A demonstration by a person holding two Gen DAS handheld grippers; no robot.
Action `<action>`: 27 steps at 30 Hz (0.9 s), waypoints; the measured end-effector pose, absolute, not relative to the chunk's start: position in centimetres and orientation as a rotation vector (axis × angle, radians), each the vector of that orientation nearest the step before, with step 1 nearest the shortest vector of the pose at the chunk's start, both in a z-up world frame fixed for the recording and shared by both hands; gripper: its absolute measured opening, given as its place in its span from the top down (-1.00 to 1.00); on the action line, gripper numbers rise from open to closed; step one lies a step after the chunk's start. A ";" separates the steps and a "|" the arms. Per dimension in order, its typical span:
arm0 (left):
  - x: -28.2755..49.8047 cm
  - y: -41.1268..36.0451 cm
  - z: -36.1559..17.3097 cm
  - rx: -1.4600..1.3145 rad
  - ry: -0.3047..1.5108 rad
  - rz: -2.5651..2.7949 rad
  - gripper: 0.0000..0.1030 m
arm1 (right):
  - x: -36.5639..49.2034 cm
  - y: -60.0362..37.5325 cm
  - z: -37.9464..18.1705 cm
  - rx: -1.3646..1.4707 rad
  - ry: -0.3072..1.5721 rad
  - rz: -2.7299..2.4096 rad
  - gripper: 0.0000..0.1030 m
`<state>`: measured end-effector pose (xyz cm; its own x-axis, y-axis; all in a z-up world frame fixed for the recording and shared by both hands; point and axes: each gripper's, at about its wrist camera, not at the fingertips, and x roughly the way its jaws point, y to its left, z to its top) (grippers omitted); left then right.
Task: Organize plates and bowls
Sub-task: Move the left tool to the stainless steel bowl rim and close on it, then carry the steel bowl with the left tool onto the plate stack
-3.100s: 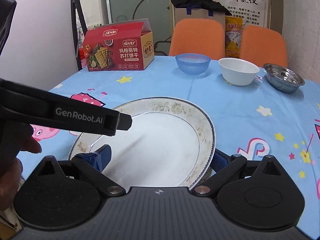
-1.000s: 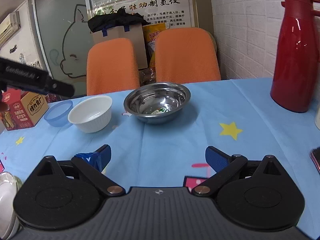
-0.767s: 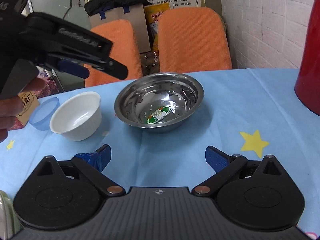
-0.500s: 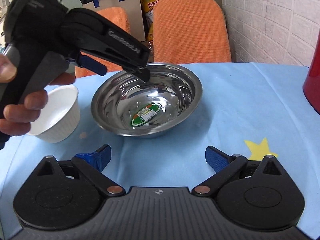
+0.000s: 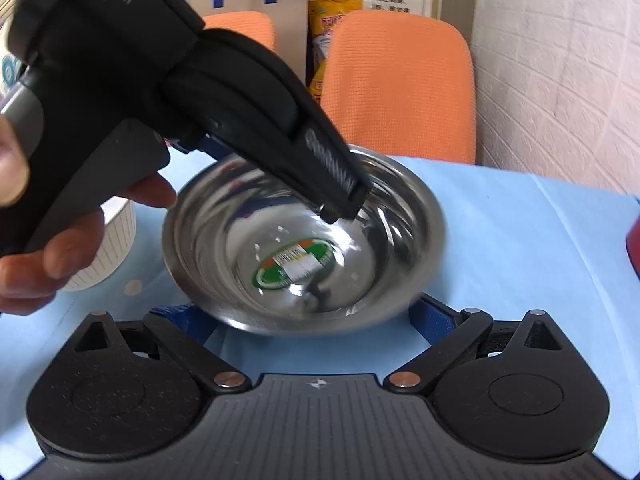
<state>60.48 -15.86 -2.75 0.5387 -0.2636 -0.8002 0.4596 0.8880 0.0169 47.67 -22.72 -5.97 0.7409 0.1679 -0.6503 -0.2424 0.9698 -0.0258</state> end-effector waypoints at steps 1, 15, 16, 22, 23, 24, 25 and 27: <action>60.3 -15.9 -2.8 0.242 0.910 -0.436 -0.12 | 47.8 -22.5 -5.9 -0.122 0.693 0.228 -0.68; 51.5 -14.2 1.3 0.262 0.859 -0.431 -0.21 | 41.0 -21.3 -2.1 -0.156 0.661 0.243 -0.71; 50.0 -13.8 1.7 0.258 0.858 -0.431 -0.22 | 39.8 -21.3 -1.6 -0.151 0.662 0.250 -0.71; 40.3 -10.8 2.2 0.243 0.875 -0.430 -0.24 | 31.0 -19.9 -0.6 -0.100 0.677 0.305 -0.71; 38.8 -10.3 2.0 0.246 0.876 -0.431 -0.24 | 29.4 -19.4 -0.8 -0.103 0.680 0.311 -0.71; 37.4 -9.8 1.9 0.248 0.873 -0.431 -0.25 | 28.0 -18.9 -0.9 -0.103 0.680 0.314 -0.71; 36.1 -9.4 1.7 0.250 0.871 -0.433 -0.25 | 26.6 -18.4 -1.1 -0.098 0.683 0.318 -0.71; 33.6 -8.7 1.3 0.257 0.864 -0.436 -0.25 | 24.3 -17.5 -1.4 -0.093 0.689 0.314 -0.71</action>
